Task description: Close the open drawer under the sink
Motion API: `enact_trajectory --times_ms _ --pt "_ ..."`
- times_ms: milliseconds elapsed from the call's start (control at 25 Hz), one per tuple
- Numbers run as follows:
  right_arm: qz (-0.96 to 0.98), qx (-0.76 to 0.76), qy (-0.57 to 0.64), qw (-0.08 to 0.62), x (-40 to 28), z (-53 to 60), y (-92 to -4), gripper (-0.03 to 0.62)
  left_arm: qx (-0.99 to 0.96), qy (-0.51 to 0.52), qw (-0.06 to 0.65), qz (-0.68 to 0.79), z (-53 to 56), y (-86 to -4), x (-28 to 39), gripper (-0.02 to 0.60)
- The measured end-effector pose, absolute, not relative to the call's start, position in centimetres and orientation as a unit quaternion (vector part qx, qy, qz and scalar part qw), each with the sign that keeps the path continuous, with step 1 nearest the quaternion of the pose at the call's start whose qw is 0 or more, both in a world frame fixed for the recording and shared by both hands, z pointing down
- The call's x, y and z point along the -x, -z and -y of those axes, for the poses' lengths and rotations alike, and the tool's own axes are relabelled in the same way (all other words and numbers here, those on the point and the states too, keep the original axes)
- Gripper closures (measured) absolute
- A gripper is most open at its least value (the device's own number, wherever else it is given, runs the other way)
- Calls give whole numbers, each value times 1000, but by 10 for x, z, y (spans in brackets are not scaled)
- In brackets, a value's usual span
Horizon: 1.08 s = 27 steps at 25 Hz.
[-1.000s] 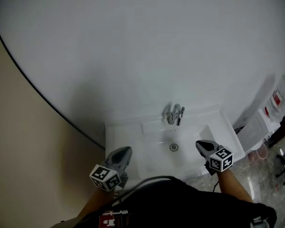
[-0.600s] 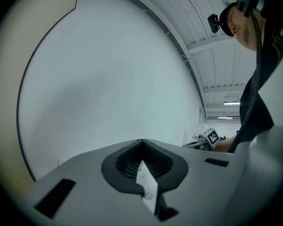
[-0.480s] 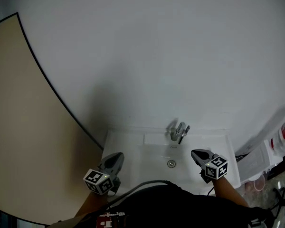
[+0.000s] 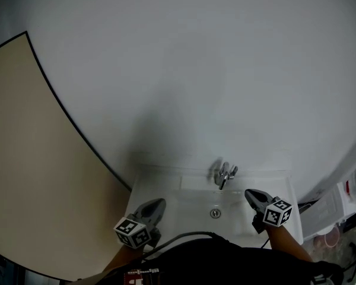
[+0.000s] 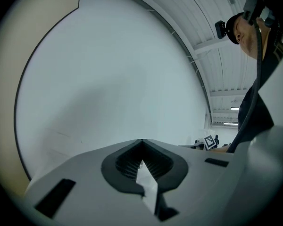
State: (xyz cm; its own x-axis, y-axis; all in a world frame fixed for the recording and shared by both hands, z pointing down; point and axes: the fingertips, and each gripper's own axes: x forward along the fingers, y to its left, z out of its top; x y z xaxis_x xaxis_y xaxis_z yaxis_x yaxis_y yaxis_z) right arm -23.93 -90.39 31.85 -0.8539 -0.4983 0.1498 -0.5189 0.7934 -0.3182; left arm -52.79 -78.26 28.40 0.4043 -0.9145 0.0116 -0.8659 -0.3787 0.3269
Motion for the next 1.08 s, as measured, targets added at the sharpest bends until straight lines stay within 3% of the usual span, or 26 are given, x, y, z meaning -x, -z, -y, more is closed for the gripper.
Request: enact_trajectory --times_ms 1080 --pt "940 -300 -142 77 247 909 -330 595 -831 86 149 528 789 -289 537 583"
